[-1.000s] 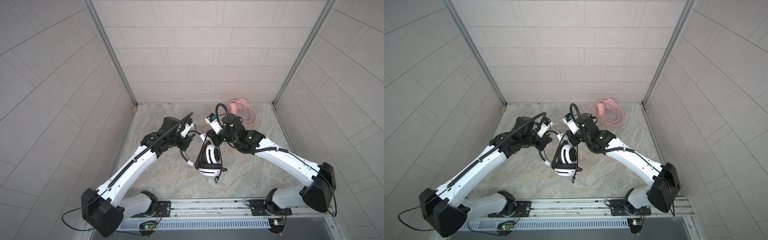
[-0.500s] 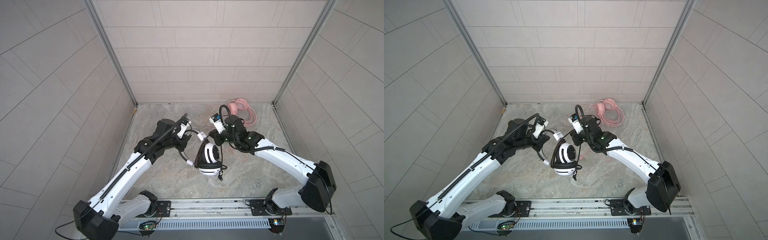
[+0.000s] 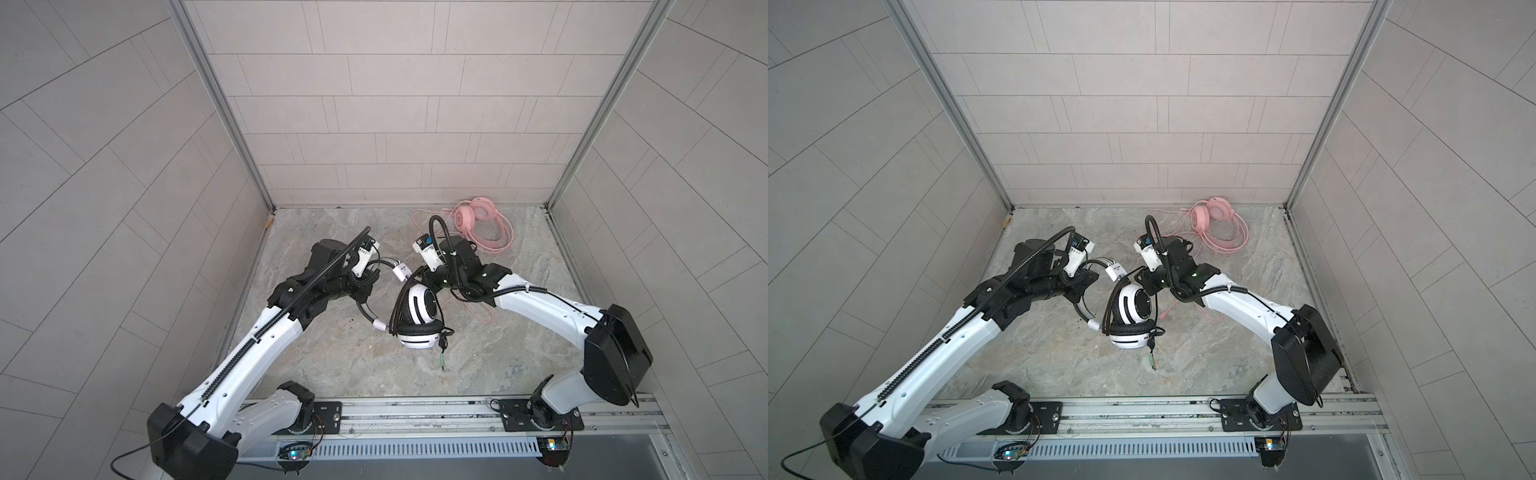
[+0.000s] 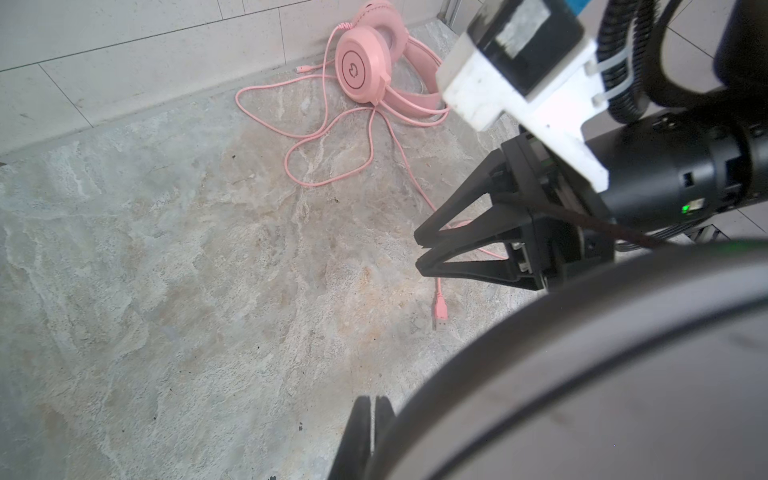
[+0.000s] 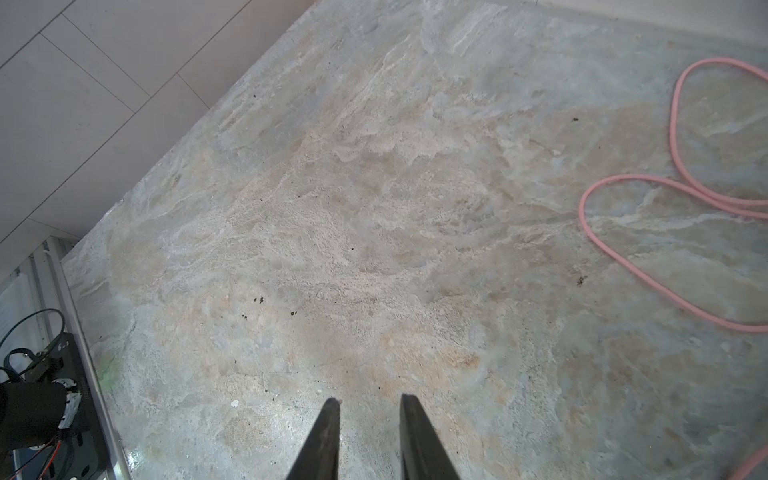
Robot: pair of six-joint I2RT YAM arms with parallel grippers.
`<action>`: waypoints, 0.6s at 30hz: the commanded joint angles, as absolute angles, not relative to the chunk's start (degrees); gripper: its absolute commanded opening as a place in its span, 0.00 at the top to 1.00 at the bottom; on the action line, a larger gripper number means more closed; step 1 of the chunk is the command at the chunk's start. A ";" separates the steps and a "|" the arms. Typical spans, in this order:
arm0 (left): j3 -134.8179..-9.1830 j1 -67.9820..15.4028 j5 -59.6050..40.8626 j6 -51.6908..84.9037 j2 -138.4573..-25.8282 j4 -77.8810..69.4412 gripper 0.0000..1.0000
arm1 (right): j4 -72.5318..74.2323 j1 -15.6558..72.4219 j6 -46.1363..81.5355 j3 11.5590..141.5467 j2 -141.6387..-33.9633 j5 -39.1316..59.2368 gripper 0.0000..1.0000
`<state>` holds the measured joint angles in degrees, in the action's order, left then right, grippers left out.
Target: Wrap the headphones
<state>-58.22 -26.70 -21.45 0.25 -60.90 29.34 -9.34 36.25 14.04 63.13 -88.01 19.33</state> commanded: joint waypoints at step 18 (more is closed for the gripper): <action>-57.24 -24.87 -26.82 4.00 -55.35 22.33 1.00 | -10.34 26.31 21.10 61.55 -92.18 28.08 0.61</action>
<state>-56.25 -24.93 -20.05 1.52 -59.29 28.14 -7.57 28.47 19.57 62.96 -92.16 29.50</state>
